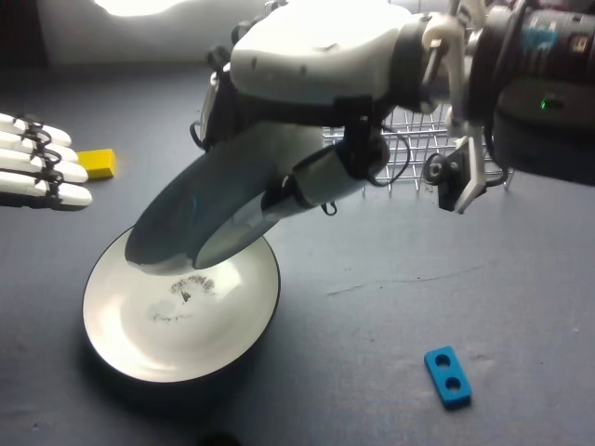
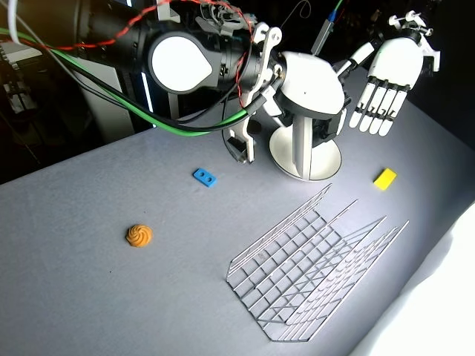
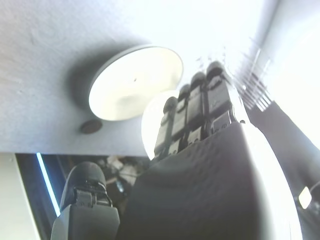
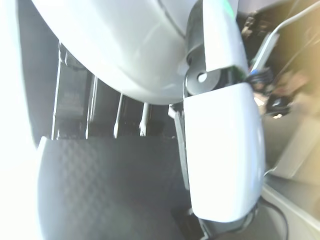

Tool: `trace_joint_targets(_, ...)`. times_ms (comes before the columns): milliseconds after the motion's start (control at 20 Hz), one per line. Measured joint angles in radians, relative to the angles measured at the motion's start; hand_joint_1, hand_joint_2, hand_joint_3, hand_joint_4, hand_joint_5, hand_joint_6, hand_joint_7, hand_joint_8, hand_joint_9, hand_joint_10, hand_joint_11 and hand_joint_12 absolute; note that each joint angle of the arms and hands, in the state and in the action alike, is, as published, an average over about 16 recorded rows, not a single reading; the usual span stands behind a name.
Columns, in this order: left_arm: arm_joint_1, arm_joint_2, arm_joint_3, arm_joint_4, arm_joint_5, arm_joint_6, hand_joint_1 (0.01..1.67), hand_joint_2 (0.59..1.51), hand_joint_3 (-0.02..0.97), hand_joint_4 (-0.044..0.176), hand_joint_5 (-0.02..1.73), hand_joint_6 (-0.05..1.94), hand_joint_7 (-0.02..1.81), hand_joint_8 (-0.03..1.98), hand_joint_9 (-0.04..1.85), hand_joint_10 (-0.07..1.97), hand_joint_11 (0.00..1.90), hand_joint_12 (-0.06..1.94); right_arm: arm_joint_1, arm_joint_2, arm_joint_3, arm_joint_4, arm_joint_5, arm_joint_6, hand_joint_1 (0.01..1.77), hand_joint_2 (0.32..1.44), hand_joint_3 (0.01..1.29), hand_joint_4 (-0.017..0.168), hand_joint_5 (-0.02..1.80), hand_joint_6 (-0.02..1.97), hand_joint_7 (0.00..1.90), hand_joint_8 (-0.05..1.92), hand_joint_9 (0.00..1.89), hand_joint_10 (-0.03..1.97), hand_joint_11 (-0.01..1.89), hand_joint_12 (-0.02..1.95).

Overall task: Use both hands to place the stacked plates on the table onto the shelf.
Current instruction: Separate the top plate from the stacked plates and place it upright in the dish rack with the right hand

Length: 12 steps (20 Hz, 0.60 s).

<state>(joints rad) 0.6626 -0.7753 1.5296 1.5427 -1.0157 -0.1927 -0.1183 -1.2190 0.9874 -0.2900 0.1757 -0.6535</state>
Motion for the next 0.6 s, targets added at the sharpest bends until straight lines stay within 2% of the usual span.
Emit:
trace_joint_targets(250,-0.004,-0.002,0.008,-0.001,-0.008,-0.003,0.01,1.109,0.025,0.004,0.02,0.01,0.02,-0.01,0.02,-0.01,0.01,0.01,0.029,0.021,0.003,0.124,0.029,0.012,1.23,0.95,0.02,0.013,1.03,0.83,1.16,0.69,1.34,0.05,0.99,0.93)
trace_joint_targets(600,-0.007,-0.013,0.020,-0.002,-0.017,-0.006,0.01,1.110,0.025,0.004,0.02,0.01,0.02,-0.01,0.02,-0.01,0.01,0.01,0.040,0.030,0.034,0.308,0.102,-0.065,1.23,0.95,0.02,0.014,1.04,0.81,1.15,0.71,1.35,0.03,1.00,0.92)
